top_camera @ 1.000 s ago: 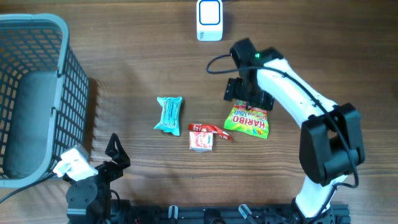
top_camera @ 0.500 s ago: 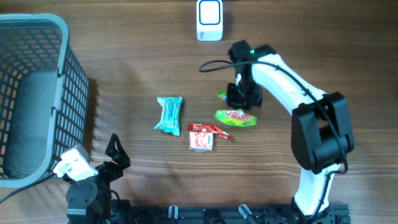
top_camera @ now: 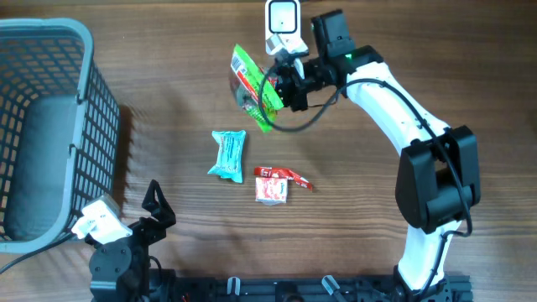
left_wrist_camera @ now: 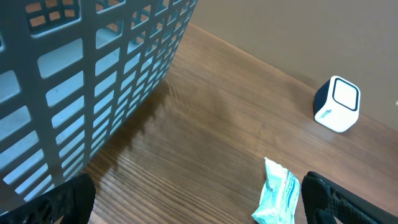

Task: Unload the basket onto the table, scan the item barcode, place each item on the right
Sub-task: 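Grasp the HARIBO gummy bag with the right gripper, then hold the HARIBO bag in front of the scanner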

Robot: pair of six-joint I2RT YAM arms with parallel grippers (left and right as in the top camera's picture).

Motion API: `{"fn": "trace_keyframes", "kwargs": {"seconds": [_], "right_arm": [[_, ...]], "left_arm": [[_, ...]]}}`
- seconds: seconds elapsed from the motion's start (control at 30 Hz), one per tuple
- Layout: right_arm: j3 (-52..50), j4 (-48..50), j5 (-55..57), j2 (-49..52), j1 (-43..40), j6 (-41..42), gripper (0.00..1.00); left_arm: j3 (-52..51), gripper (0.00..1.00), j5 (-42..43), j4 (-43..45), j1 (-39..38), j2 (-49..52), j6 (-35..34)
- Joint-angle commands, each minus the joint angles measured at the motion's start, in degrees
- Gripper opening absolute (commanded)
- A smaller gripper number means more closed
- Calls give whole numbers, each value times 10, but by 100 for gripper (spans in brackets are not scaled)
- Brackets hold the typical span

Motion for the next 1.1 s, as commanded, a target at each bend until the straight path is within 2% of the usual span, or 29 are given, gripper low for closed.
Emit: {"fn": "trace_keyframes", "kwargs": {"seconds": [0.0, 0.03, 0.1, 0.23, 0.33, 0.37, 0.47, 0.53, 0.57, 0.63, 0.67, 0.73, 0.9, 1.07], "right_arm": [[7, 63, 115, -3, 12, -26, 4], [7, 84, 160, -3, 20, -26, 4], [7, 118, 146, -3, 24, -31, 4], [6, 129, -19, -2, 11, -181, 5], [6, 108, -61, -2, -4, -183, 5], [6, 91, -61, -2, -8, -149, 5], [6, 29, -47, -2, -11, 75, 4], [6, -2, 3, -2, -11, 275, 4], [5, -1, 32, -2, -10, 331, 4], [5, -2, 261, -2, 0, 509, 4], [6, -4, 393, -2, 2, 568, 4], [19, -4, 475, -2, 2, 622, 4], [139, 5, 631, 22, 5, 756, 5], [245, 69, 671, 148, 4, 887, 5]], "left_arm": [[-2, 100, -5, 1, -2, -4, 7], [-2, 100, -5, 1, -2, -4, 7], [-2, 100, -5, 1, -2, -4, 7], [-2, 100, -5, 1, -2, -4, 7], [-2, 100, -5, 1, -2, -4, 7], [-2, 100, -5, 1, -2, -4, 7], [-2, 100, -5, 1, -2, -4, 7], [-2, 100, -5, 1, -2, -4, 7], [-2, 100, -5, 1, -2, -4, 7], [-2, 100, -5, 1, -2, -4, 7], [-2, 100, -5, 1, -2, -4, 7], [-2, 100, -5, 1, -2, -4, 7], [-2, 100, -5, 1, -2, -4, 7], [-2, 100, -5, 1, -2, -4, 7]]}}
